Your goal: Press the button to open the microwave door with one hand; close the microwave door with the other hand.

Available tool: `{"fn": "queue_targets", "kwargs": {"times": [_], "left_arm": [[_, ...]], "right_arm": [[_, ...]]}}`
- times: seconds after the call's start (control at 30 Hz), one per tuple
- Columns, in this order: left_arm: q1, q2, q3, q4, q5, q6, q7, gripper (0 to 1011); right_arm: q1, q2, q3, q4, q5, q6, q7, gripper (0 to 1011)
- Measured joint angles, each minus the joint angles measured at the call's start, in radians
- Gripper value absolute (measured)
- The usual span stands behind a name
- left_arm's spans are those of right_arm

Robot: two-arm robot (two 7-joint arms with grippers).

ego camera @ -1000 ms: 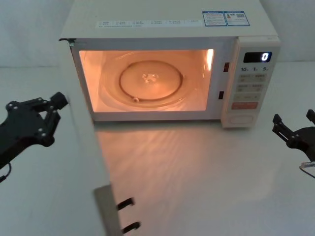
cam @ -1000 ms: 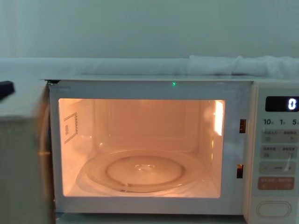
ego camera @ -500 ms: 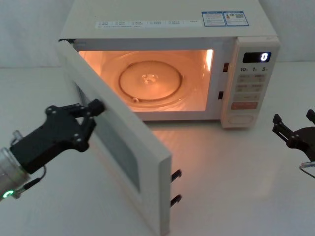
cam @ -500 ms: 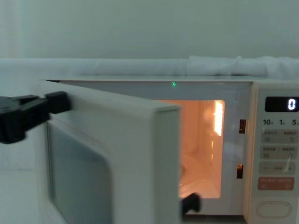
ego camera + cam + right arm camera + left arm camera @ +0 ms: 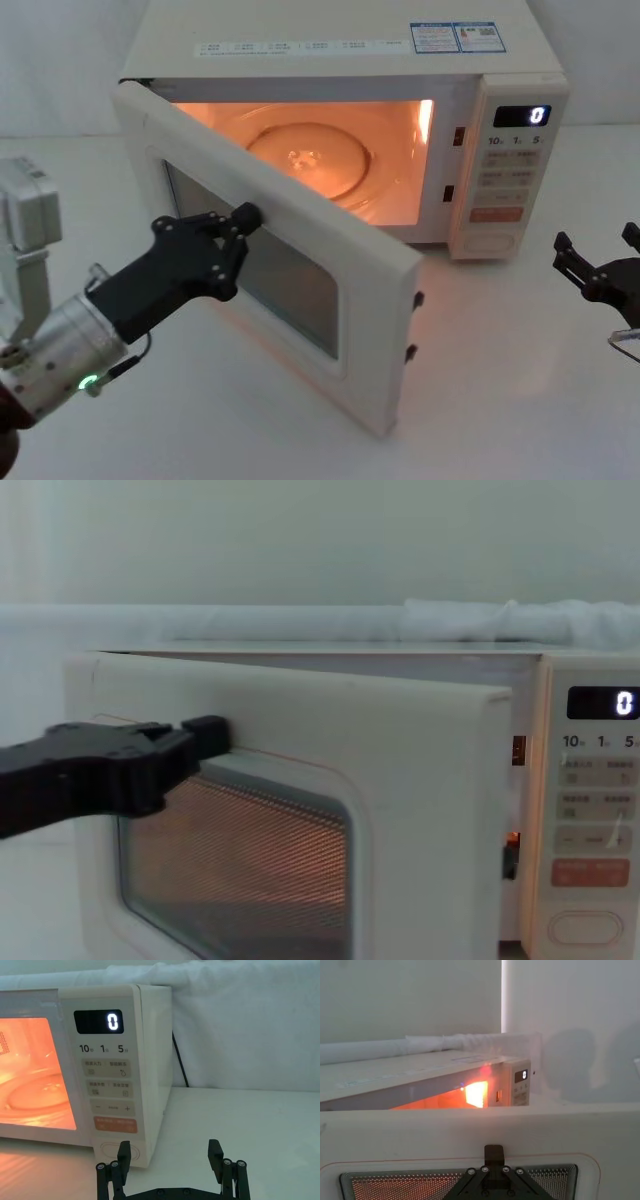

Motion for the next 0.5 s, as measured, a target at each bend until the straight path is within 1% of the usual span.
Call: {"fn": "queue_targets", "kwargs": {"times": [0.03, 0.1, 0.13, 0.23, 0.27, 0.43, 0.5], "left_arm": [[-0.012, -0.004, 0.013, 0.005, 0.007, 0.003, 0.01, 0], [-0.025, -0.008, 0.027, 0.009, 0.014, 0.006, 0.018, 0], [-0.04, -0.011, 0.041, 0.013, 0.02, 0.009, 0.023, 0], [-0.06, -0.014, 0.061, 0.016, 0.028, 0.011, 0.026, 0], [-0.073, -0.017, 0.075, 0.018, 0.034, 0.013, 0.028, 0], [-0.113, -0.027, 0.117, 0.023, 0.046, 0.02, 0.029, 0], [-0.123, -0.03, 0.129, 0.025, 0.048, 0.022, 0.028, 0]], "right_arm": [[0.0, 0.0, 0.0, 0.0, 0.0, 0.0, 0.0, 1000], [0.0, 0.0, 0.0, 0.0, 0.0, 0.0, 0.0, 1000], [0.0, 0.0, 0.0, 0.0, 0.0, 0.0, 0.0, 1000], [0.0, 0.0, 0.0, 0.0, 0.0, 0.0, 0.0, 1000], [0.0, 0.0, 0.0, 0.0, 0.0, 0.0, 0.0, 1000], [0.0, 0.0, 0.0, 0.0, 0.0, 0.0, 0.0, 1000], [0.0, 0.0, 0.0, 0.0, 0.0, 0.0, 0.0, 1000]]}}
